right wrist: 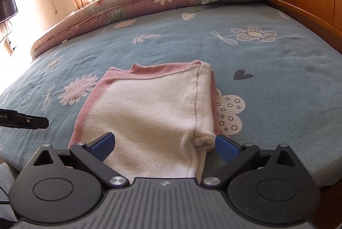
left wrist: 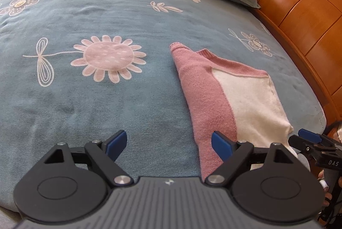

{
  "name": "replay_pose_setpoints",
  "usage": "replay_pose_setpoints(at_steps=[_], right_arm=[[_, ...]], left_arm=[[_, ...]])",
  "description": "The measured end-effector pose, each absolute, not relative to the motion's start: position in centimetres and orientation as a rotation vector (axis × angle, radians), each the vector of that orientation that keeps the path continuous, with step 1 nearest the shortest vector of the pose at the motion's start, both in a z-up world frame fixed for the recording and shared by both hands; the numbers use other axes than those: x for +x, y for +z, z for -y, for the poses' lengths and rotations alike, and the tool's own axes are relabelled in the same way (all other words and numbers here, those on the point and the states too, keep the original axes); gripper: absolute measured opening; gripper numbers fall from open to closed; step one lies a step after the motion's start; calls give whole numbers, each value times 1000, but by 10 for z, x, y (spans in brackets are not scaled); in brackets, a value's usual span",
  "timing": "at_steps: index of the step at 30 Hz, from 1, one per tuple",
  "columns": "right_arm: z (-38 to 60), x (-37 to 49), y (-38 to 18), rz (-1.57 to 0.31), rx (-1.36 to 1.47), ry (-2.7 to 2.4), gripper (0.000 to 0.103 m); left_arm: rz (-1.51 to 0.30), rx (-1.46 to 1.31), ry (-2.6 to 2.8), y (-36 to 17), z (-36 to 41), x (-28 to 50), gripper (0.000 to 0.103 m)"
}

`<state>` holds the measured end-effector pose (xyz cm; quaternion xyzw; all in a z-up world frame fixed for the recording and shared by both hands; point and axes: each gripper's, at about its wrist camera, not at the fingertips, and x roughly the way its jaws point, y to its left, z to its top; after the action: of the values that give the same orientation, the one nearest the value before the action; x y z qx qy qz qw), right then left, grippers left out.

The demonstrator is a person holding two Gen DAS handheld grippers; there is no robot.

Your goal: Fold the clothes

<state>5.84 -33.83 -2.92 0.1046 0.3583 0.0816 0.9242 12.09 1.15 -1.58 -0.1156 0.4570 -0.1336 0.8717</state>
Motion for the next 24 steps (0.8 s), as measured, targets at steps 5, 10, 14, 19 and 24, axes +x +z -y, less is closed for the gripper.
replay_pose_setpoints(at_steps=[5, 10, 14, 19, 24], right_arm=[[366, 74, -40, -796, 377, 197, 103], [389, 94, -55, -862, 507, 212, 103], [409, 113, -67, -900, 665, 263, 103], [424, 141, -86, -951, 784, 288, 103], [430, 170, -101, -985, 851, 355, 103]], left_arm=[[-970, -366, -374, -18, -4, 136, 86], [-1004, -453, -428, -29, 6, 155, 86], [-1045, -498, -431, -45, 11, 171, 86], [-1114, -608, -444, -70, 10, 189, 86], [-1141, -669, -476, -85, 13, 208, 86]])
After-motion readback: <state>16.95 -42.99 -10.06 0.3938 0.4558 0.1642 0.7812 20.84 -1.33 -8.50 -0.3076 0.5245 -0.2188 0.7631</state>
